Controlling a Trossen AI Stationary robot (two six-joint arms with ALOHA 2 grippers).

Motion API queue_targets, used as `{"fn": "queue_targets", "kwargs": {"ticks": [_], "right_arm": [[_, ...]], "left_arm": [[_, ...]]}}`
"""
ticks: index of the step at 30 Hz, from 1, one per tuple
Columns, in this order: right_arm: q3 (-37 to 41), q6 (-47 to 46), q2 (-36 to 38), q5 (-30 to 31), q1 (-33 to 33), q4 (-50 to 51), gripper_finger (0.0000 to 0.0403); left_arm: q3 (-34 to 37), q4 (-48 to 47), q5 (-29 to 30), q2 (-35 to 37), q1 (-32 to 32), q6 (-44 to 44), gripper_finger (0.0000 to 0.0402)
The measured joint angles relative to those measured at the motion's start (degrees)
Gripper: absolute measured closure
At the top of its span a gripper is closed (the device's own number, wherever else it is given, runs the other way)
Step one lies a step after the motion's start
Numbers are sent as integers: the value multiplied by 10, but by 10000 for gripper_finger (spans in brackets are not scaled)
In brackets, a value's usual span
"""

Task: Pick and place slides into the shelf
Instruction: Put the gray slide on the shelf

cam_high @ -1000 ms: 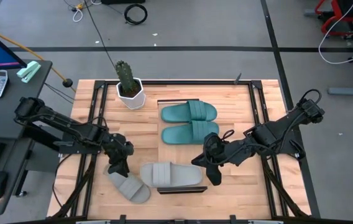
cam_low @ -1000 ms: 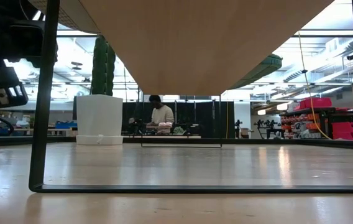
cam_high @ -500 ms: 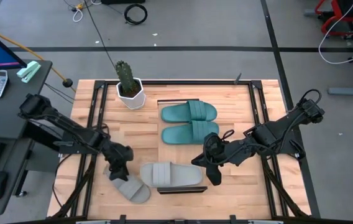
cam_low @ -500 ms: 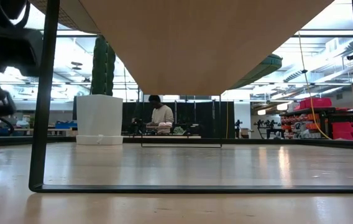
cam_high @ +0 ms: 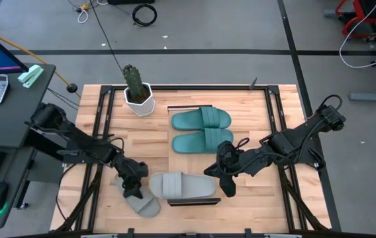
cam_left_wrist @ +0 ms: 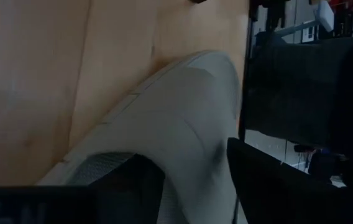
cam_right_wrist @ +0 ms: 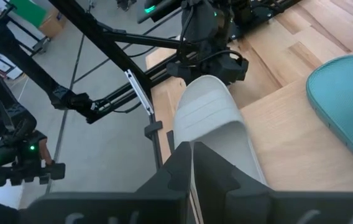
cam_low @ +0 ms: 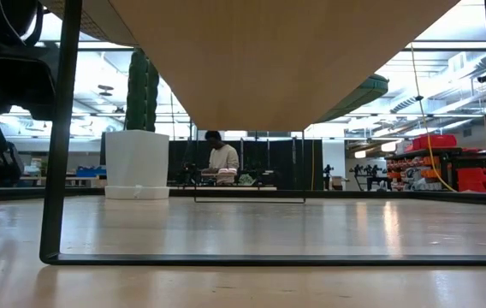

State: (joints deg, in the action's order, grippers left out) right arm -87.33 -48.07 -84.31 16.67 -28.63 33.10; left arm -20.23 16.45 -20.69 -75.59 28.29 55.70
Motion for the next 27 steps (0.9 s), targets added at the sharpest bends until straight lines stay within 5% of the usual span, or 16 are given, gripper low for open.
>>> {"fn": "queue_targets", "kwargs": {"ticks": [15, 21, 27], "right_arm": [[0, -5, 0, 0, 0, -1, 380], [0, -5, 0, 0, 0, -1, 380], [0, -5, 0, 0, -1, 0, 380]], "left_arm": [[0, 11, -20, 0, 0, -32, 385], [0, 4, -23, 38, 0, -39, 374], [0, -104, -24, 99, 0, -48, 384]]}}
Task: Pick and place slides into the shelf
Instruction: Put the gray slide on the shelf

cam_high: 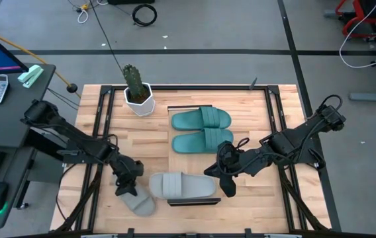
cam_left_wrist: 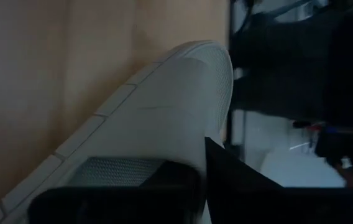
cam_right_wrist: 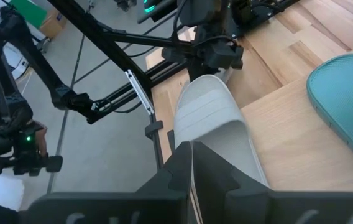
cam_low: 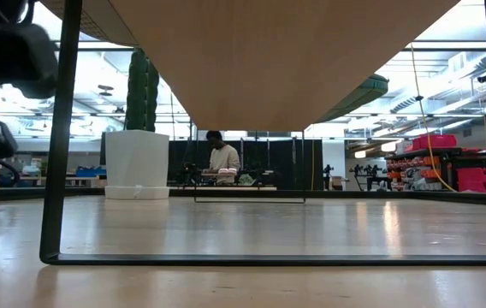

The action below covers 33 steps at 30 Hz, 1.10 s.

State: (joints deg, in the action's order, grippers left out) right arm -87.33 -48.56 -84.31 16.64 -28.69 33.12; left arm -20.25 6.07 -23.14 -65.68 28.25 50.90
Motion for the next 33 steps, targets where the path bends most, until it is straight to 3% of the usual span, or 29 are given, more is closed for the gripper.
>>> {"fn": "queue_targets", "kwargs": {"ticks": [9, 12, 18, 27, 33], "right_arm": [[0, 2, 0, 0, 0, 5, 380], [0, 3, 0, 0, 0, 7, 380], [0, 7, 0, 0, 0, 7, 380], [0, 7, 0, 0, 0, 8, 380], [0, 8, 0, 0, 0, 7, 380]], "left_arm": [[-1, -107, 6, 120, -1, 21, 375], [-24, -204, 5, 145, -1, 27, 387], [-110, -342, -7, 161, 0, -5, 382], [-296, -511, 30, 163, -12, -80, 389], [-380, -643, 44, 163, -14, -89, 376]]}}
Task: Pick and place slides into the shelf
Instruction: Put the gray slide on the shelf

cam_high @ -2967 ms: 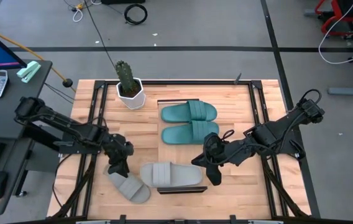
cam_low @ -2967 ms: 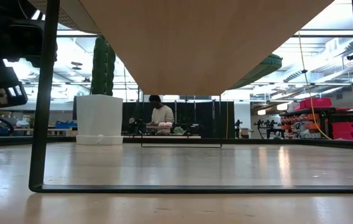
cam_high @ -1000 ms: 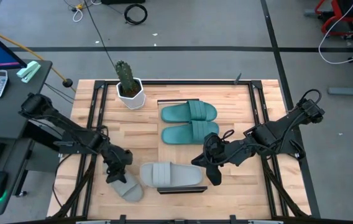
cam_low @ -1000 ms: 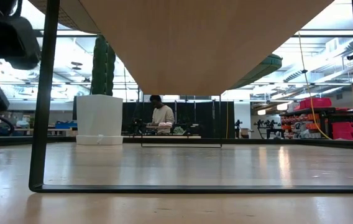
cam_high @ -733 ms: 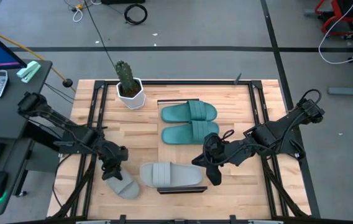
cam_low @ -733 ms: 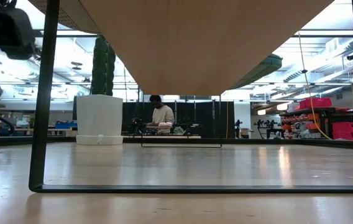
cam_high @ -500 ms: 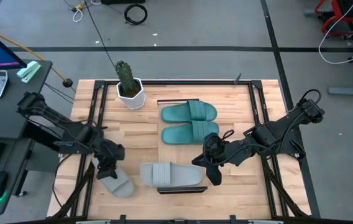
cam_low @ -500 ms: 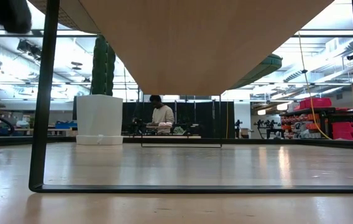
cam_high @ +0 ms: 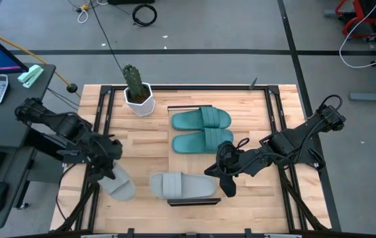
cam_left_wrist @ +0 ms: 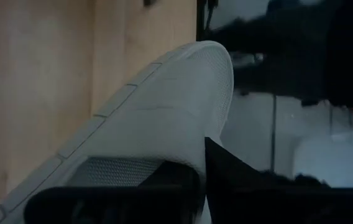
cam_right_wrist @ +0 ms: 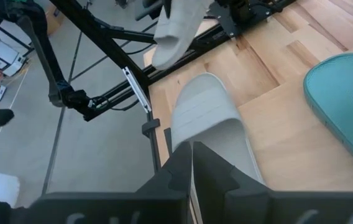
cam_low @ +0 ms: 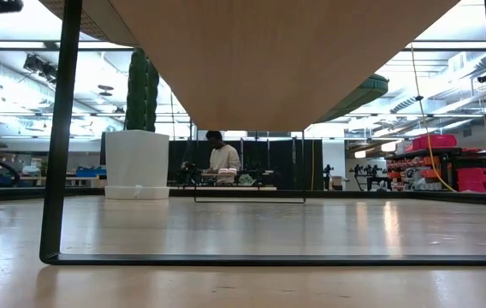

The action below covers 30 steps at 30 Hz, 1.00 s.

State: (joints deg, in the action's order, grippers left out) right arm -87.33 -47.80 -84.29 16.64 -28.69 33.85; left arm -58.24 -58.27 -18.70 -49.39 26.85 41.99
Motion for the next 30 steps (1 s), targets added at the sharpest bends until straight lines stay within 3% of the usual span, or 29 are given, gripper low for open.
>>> {"fn": "queue_targets", "kwargs": {"ticks": [5, 12, 20, 25, 30], "right_arm": [[0, 11, 0, 0, 0, 0, 380], [0, 15, 0, 1, -6, 0, 380], [0, 14, 0, 1, -19, 0, 380], [0, 10, 0, 22, -18, -10, 380], [0, -31, 0, 30, 8, -18, 380]], "left_arm": [[-27, 48, 80, 0, -1, 11, 389], [-26, 131, 120, -2, -13, 41, 376], [-25, 132, 123, -2, -27, 24, 389], [-25, 183, 130, -2, -38, -8, 377], [-30, 195, 131, -18, -53, -54, 389]]}}
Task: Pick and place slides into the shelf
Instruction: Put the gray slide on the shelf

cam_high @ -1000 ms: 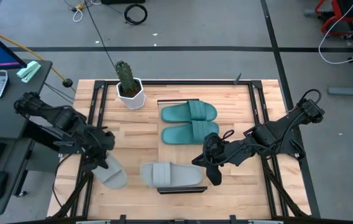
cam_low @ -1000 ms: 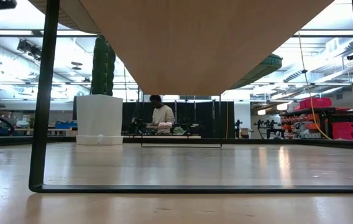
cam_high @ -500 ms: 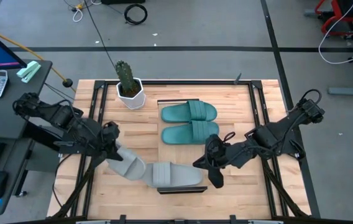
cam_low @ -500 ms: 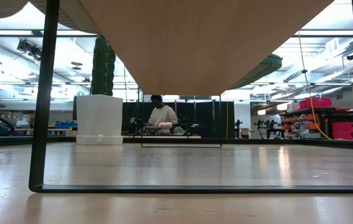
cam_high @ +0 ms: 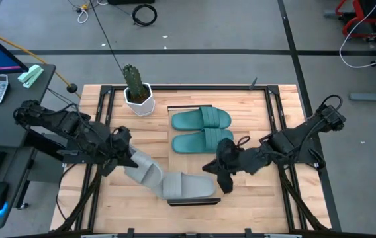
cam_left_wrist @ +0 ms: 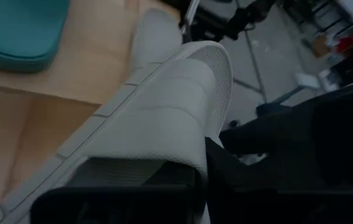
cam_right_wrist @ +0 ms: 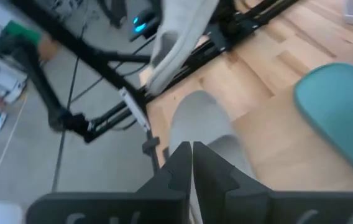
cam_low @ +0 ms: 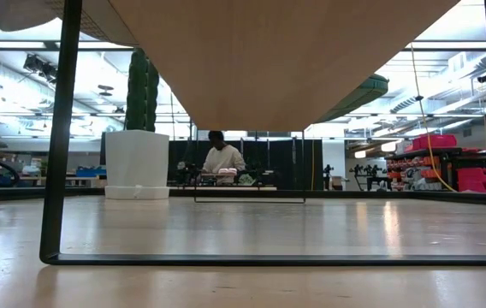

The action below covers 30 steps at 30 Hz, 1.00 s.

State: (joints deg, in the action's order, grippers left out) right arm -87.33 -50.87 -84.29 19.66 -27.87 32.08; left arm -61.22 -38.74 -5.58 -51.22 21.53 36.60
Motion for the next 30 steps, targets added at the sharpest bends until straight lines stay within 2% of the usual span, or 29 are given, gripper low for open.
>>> {"fn": "queue_targets", "kwargs": {"ticks": [3, 6, 12, 20, 25, 30], "right_arm": [[0, -24, 0, -1, 23, 0, 380], [0, -31, 0, -21, 45, -6, 380], [0, -27, 0, -51, 69, -10, 380], [0, -31, 0, -48, 103, -36, 379], [0, -32, 0, -54, 136, -100, 378], [0, -45, 0, -88, 179, -140, 374]], "left_arm": [[-21, -20, -2, -20, 0, -38, 389], [-76, -81, -12, -57, 0, -88, 384], [-263, -261, -11, -149, 0, -204, 389], [-460, -373, -11, -264, 5, -351, 383], [-529, -504, -11, -343, 14, -449, 389], [-541, -511, -11, -390, 37, -519, 383]]}}
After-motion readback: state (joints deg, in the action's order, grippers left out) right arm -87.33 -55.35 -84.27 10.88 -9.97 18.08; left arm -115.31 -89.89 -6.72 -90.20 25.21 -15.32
